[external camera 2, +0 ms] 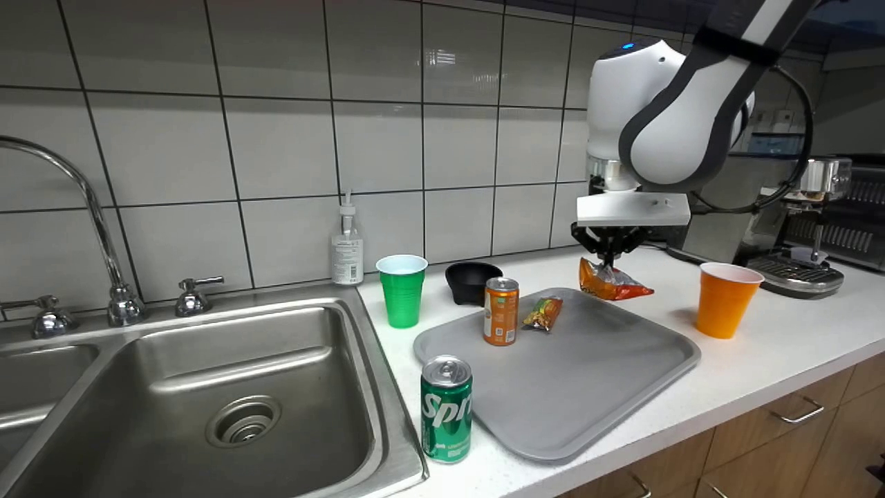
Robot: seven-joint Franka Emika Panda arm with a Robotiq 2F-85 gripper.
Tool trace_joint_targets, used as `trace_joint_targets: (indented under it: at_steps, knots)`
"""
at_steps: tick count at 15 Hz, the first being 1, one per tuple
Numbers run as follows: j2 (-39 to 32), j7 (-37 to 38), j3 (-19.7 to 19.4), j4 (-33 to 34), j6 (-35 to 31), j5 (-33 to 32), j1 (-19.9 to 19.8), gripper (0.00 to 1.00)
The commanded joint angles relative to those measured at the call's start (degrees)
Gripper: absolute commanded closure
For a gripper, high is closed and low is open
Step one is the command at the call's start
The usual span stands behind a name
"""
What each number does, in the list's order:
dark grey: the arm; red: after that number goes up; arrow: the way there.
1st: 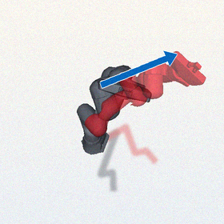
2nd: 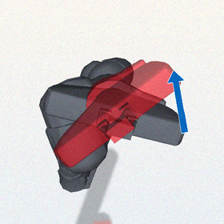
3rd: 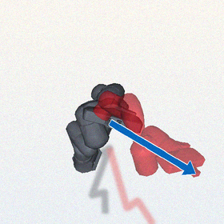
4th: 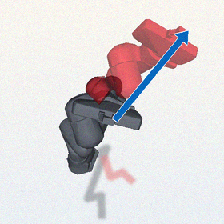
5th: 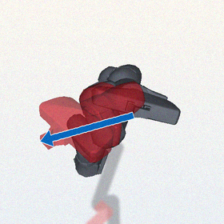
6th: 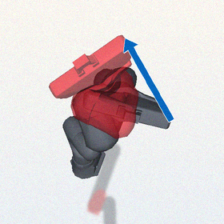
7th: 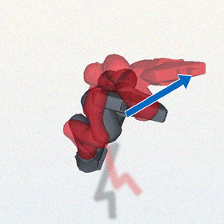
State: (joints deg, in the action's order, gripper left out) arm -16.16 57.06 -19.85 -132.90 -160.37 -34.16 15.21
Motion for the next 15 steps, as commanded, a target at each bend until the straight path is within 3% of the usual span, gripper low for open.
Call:
trace_joint_targets:
  at_steps: [1, 15]
  knots:
    - [0.97, -2.92, 3.62, -2.09, -0.57, -0.41, -2.14, 1.00]
    - [0.67, -5.67, 5.97, -5.44, 0.25, -0.78, 2.57, 1.00]
